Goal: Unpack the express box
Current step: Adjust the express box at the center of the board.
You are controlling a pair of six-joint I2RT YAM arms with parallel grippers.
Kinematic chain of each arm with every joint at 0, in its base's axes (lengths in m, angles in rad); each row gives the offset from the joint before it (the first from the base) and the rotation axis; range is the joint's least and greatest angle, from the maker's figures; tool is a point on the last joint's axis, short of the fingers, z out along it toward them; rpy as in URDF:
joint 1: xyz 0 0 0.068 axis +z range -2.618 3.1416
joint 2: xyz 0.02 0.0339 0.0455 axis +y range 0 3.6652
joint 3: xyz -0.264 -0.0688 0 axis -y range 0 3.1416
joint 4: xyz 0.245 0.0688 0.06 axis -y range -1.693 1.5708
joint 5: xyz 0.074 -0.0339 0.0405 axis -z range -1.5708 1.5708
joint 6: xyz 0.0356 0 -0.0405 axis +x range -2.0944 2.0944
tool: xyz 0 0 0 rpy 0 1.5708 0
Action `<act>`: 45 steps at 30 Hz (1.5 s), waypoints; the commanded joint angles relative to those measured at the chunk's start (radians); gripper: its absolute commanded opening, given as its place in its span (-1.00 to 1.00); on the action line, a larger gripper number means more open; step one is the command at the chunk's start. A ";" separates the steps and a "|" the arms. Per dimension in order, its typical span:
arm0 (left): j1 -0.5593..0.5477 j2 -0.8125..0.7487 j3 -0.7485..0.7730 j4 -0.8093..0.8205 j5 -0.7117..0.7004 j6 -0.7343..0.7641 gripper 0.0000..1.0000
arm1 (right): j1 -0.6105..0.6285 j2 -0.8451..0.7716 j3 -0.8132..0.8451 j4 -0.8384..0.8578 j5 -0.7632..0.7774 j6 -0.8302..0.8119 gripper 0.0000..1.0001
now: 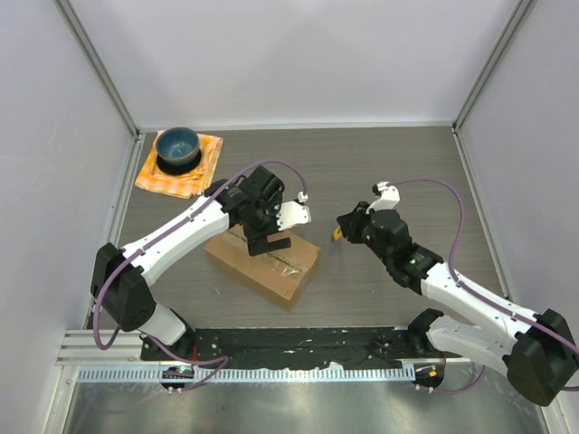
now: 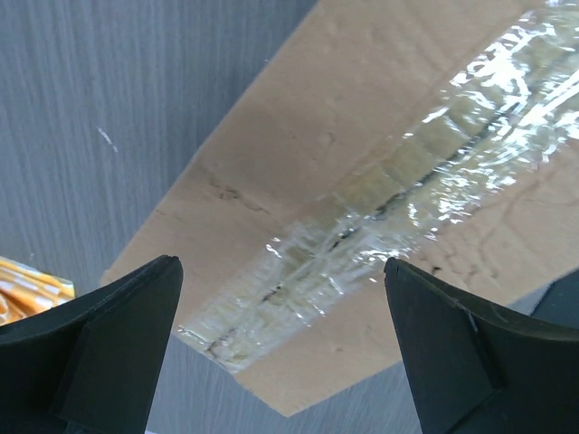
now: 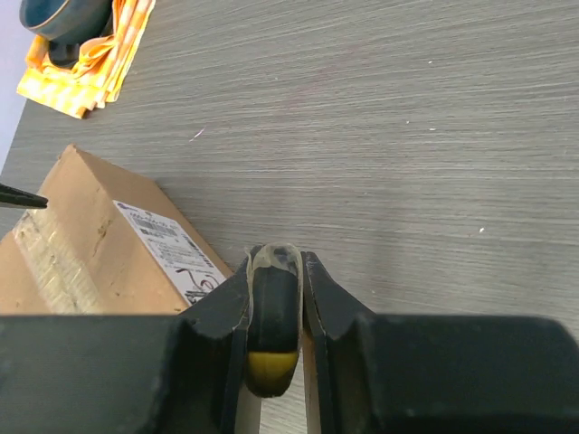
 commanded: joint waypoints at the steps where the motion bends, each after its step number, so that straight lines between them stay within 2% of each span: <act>1: 0.002 -0.013 -0.034 0.126 -0.070 0.019 1.00 | -0.052 0.016 0.061 0.011 -0.169 -0.042 -0.99; 7: -0.039 -0.036 -0.074 0.242 -0.133 0.044 0.99 | -0.055 -0.013 0.020 0.026 -0.137 -0.008 -0.99; 13: -0.102 -0.009 -0.095 0.291 -0.190 0.054 1.00 | -0.064 0.126 0.076 0.118 -0.156 -0.007 -0.99; 17: -0.151 0.007 -0.086 0.262 -0.188 0.054 1.00 | -0.078 0.226 0.093 0.192 -0.172 0.009 -0.99; 23: -0.249 0.007 -0.072 0.152 -0.151 0.026 0.99 | -0.089 0.287 0.124 0.249 -0.189 0.015 -0.99; 27: -0.274 0.010 -0.089 0.153 -0.154 0.023 1.00 | -0.092 0.338 0.154 0.277 -0.215 0.018 -0.99; 36: -0.277 0.036 -0.160 0.343 -0.311 0.054 0.99 | -0.097 0.402 0.155 0.378 -0.262 0.087 -0.99; 45: -0.297 0.042 -0.204 0.466 -0.429 0.060 0.99 | -0.095 0.531 0.158 0.511 -0.406 0.173 -0.99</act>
